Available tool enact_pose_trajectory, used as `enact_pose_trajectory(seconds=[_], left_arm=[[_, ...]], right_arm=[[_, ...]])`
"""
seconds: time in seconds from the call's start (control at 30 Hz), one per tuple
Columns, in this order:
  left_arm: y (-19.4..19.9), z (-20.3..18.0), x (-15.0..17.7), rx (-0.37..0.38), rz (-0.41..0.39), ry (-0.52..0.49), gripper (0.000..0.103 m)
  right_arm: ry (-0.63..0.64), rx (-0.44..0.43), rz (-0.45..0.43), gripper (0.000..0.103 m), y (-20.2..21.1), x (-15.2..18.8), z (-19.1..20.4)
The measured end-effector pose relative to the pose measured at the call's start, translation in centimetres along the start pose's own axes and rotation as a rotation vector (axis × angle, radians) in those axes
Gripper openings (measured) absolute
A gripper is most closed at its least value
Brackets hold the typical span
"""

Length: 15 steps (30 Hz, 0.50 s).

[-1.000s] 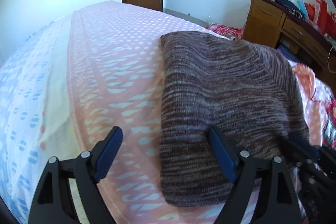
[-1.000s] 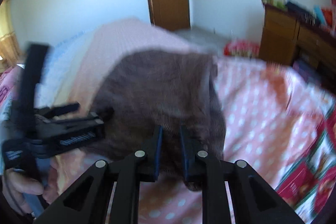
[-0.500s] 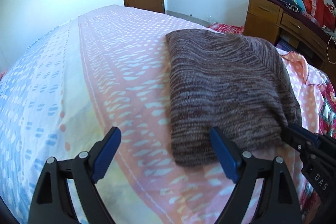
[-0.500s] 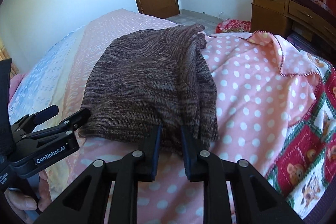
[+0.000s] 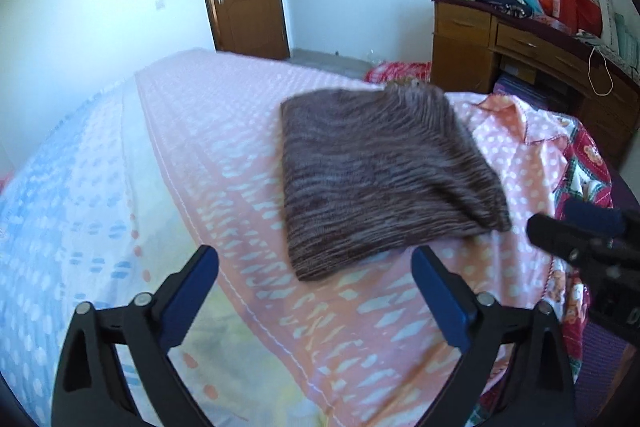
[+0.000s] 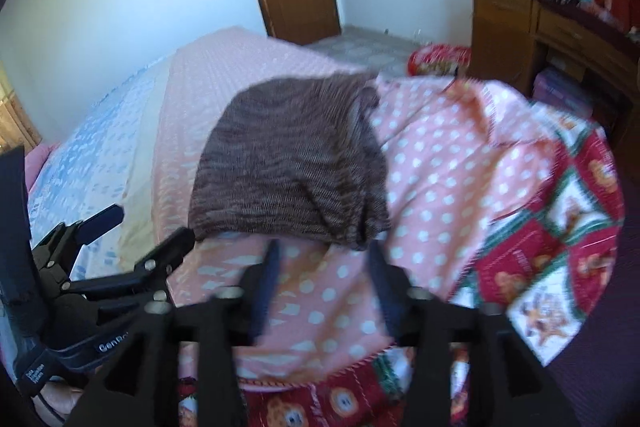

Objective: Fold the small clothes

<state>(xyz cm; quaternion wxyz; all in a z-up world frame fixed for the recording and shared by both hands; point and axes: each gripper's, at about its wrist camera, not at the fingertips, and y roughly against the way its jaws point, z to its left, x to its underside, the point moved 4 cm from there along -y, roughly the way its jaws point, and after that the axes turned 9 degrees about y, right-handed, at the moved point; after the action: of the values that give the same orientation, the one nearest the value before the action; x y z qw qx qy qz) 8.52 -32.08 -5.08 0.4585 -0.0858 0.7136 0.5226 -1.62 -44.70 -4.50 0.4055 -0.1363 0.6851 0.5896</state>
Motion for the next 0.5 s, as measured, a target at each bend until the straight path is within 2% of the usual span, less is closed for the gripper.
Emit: enact_pose_trajectory(seconds=[0.1, 0.33, 0.5], left_arm=[[1.7, -0.3, -0.4, -0.003, -0.037, -0.010, 0.103], [5.5, -0.8, -1.1, 0.000, -0.110, -0.003, 0.103], [7.9, -0.1, -1.6, -0.013, -0.154, 0.025, 0.103]], right_arm=[[0.007, 0.029, -0.070, 0.059, 2.2, -0.6, 0.1], [0.051, 0.081, -0.215, 0.059, 6.0, -2.4, 1.4], [0.063, 0.057, -0.279, 0.060, 8.2, -2.8, 2.3]])
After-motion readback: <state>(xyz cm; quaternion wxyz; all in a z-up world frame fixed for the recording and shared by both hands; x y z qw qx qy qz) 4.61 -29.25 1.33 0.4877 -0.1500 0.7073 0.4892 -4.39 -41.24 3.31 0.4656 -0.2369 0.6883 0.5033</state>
